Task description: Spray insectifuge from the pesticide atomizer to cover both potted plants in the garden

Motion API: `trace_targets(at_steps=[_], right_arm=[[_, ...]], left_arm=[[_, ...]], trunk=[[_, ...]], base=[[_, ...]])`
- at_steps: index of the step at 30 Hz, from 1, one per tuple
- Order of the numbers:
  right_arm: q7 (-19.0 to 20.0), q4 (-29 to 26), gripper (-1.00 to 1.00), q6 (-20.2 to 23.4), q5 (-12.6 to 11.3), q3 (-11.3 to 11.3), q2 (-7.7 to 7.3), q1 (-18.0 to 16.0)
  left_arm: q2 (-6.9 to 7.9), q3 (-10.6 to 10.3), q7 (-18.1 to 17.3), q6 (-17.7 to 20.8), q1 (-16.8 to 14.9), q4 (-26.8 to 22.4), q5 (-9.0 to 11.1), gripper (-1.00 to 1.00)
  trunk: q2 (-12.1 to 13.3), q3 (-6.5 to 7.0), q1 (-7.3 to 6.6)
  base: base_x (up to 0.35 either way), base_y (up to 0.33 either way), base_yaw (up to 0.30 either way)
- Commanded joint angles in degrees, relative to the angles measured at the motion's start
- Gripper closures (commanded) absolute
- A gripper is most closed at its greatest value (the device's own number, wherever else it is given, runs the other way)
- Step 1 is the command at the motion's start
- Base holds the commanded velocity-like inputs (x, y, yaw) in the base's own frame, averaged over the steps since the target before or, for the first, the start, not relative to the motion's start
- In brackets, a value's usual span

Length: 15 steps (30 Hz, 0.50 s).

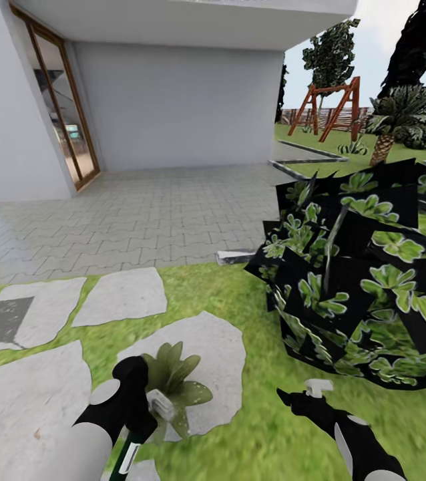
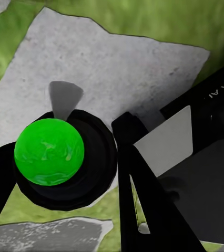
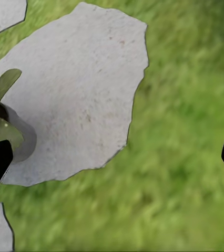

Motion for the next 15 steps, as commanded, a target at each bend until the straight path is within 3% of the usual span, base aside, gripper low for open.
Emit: trace_targets(at_steps=[1, 4, 8, 15], right_arm=[[0.5, -0.1, -1.0, 0.4, 0.3, -0.5, 0.07, -0.1], [0.5, -0.1, -1.0, 0.4, 0.3, -0.5, 0.07, -0.1], [0.5, -0.1, -1.0, 0.4, 0.3, -0.5, 0.07, -0.1], [0.5, -0.1, -1.0, 0.4, 0.3, -0.4, 0.07, -0.1]], left_arm=[[-0.03, 0.1, -0.6, 0.5, 0.0, 0.0, -0.5, 1.0], [-0.01, 0.1, -0.6, 0.5, -0.1, -0.1, -0.5, 1.0], [-0.03, 0.1, -0.6, 0.5, 0.0, -1.0, -0.5, 1.0], [0.02, 0.1, -0.6, 0.5, -0.1, -3.4, -0.5, 1.0]], trunk=[[0.0, -0.05, -0.01], [0.0, -0.05, -0.01], [0.0, -0.05, -0.01], [0.0, -0.05, -0.01]], base=[[-0.001, 0.313, 0.0], [0.0, 0.254, 0.0], [0.0, 0.067, -0.033], [0.0, 0.007, -0.231]])
